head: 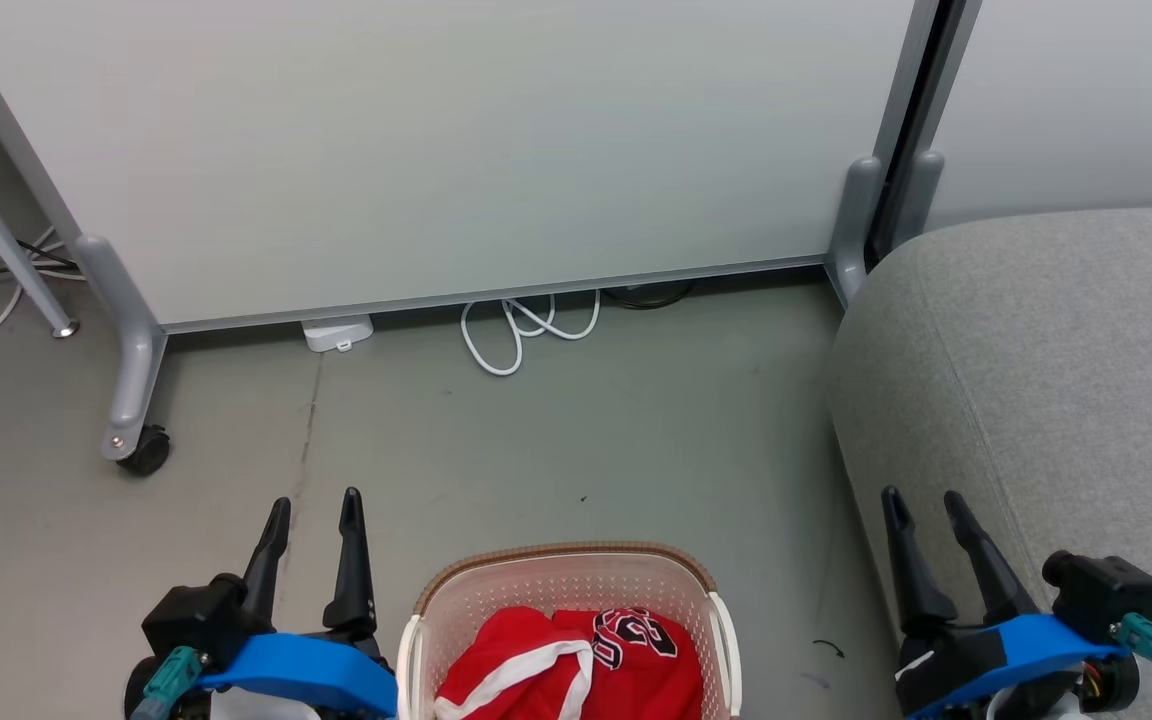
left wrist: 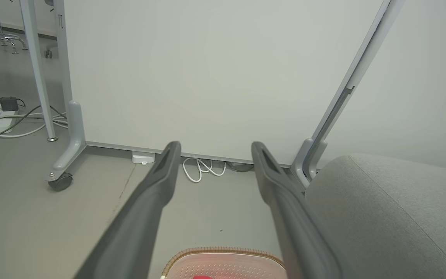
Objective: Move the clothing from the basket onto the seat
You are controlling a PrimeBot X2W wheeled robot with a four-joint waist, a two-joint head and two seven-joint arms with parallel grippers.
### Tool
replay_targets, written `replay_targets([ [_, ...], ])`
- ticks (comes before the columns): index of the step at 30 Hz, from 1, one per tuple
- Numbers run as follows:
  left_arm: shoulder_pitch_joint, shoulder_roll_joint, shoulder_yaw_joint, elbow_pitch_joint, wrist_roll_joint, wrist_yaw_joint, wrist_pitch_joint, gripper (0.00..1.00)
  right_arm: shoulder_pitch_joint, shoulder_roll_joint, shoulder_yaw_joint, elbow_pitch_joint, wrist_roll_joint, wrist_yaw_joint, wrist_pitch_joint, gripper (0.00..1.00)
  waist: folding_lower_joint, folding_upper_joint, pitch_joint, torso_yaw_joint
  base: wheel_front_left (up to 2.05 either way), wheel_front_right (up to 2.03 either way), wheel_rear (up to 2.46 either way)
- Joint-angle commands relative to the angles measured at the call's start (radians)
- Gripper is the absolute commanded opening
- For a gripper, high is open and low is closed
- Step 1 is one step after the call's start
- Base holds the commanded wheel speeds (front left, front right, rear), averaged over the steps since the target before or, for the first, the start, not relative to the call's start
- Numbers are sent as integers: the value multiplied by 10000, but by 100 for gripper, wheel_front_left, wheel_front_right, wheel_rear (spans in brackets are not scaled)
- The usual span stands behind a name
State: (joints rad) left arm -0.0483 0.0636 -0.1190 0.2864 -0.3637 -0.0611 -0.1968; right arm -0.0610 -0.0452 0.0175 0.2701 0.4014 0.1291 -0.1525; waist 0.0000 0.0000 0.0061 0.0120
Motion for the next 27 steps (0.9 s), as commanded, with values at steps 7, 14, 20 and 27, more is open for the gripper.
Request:
replay_targets([
  [7, -126, -10, -83, -13, 641, 53, -214, 100, -14, -69, -40, -6, -840, 22, -111, 100, 0, 0, -23, 18, 0, 0, 0],
  [14, -44, -33, -134, 90, 1082, 30, -372, 100, 60, -70, -219, 51, -1554, 23, -41, 100, 0, 0, -64, 31, 0, 0, 0],
  [20, 8, -50, -202, 126, 1476, 18, -476, 100, 110, -72, -380, 73, -2173, 24, -24, 100, 0, 0, -82, 39, 0, 0, 0],
  [27, 52, -74, -263, 187, 1854, -11, -599, 100, 141, -75, -526, 36, -2828, 26, -80, 100, 0, 0, -87, 51, 0, 0, 0],
])
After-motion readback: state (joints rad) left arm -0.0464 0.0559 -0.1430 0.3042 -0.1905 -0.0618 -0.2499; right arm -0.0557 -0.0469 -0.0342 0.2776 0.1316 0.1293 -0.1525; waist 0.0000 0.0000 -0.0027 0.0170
